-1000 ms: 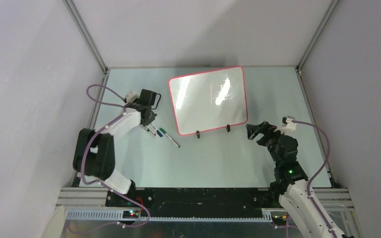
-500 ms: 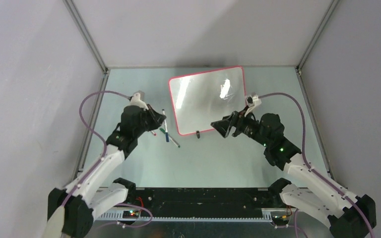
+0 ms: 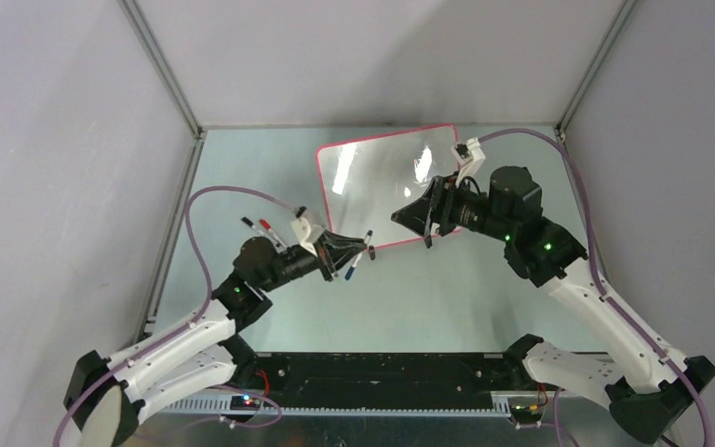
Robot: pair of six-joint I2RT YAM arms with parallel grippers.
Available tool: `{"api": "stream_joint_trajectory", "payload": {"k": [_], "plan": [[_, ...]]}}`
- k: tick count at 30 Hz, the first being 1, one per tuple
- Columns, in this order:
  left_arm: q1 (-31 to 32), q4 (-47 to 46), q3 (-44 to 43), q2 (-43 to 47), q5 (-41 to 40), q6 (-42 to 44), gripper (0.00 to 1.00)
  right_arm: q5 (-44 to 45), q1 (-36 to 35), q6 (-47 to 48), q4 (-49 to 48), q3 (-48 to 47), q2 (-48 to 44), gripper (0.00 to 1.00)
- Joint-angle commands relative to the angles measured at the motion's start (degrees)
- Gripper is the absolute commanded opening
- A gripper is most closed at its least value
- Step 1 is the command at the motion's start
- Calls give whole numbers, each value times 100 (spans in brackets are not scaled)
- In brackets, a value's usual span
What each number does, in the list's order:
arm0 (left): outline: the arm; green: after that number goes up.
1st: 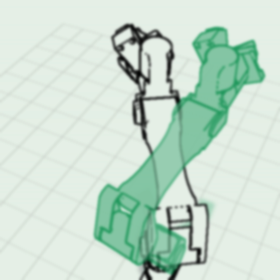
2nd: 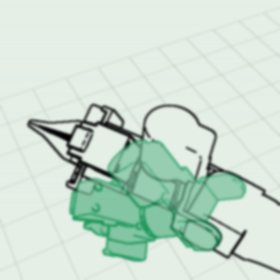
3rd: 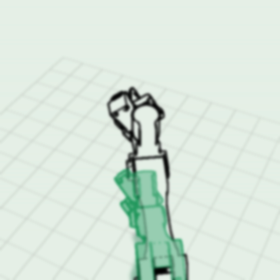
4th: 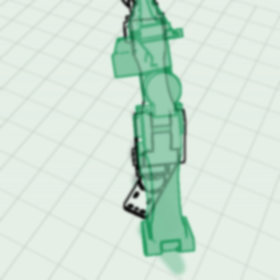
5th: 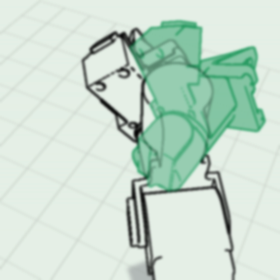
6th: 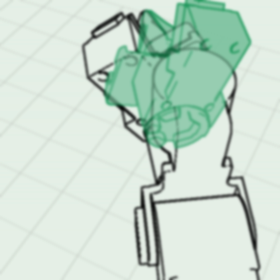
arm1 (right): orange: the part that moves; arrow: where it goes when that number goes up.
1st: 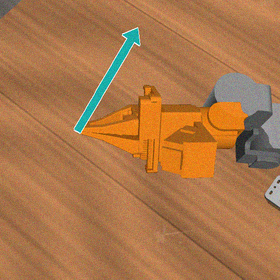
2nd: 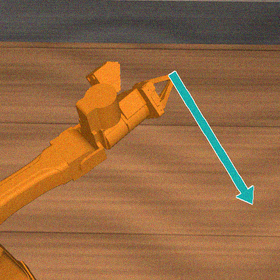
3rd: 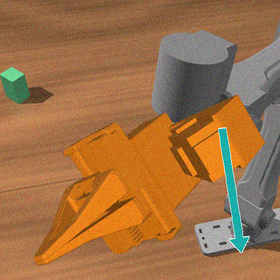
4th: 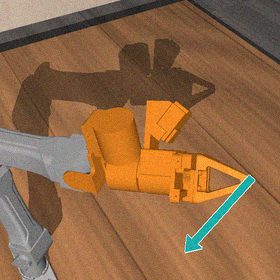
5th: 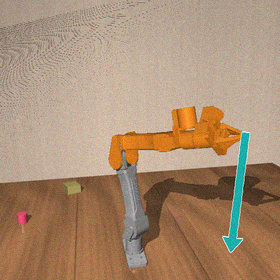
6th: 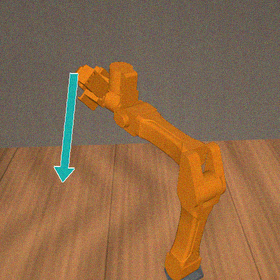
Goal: Write a sentence on the whiteboard
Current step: Pass from the left arm to the right
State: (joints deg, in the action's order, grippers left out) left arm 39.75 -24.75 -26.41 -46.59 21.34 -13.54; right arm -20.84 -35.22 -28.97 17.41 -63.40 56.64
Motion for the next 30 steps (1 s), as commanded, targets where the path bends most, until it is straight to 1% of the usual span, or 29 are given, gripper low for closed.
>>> {"api": "stream_joint_trajectory", "payload": {"k": [1, 4, 6, 12, 17, 19, 20, 21, 22, 23, 30], "plan": [[644, 159, -569, -181, -259, 1821, 0, -339, -195, -143, 874, -336, 159, 65], [788, 378, -872, -394, -322, 2078, 0, -88, -370, -130, 914, -340, 168, 62], [830, 414, -945, -446, -329, 2161, 0, -10, -428, -120, 1001, -341, 212, 57], [965, 626, -1144, -609, -425, 2358, 0, -87, -539, -99, 1042, -343, 364, 56], [1061, 600, -1158, -715, -374, 2439, 0, 95, -585, -57, 953, -340, 438, 54], [1080, 593, -1171, -741, -303, 2503, 0, 69, -591, -67, 896, -344, 501, 50], [1101, 603, -1176, -753, -266, 2544, 0, 57, -598, -79, 872, -343, 551, 43], [1103, 612, -1187, -759, -285, 2551, 0, 19, -594, -85, 848, -342, 581, 38], [1114, 623, -1189, -762, -300, 2563, 0, 10, -596, -98, 841, -340, 630, 32], [1114, 648, -1206, -757, -307, 2578, 0, 3, -595, -104, 854, -340, 656, 30], [1136, 664, -1215, -759, -237, 2637, 0, 19, -593, -133, 849, -342, 794, 28]]}}
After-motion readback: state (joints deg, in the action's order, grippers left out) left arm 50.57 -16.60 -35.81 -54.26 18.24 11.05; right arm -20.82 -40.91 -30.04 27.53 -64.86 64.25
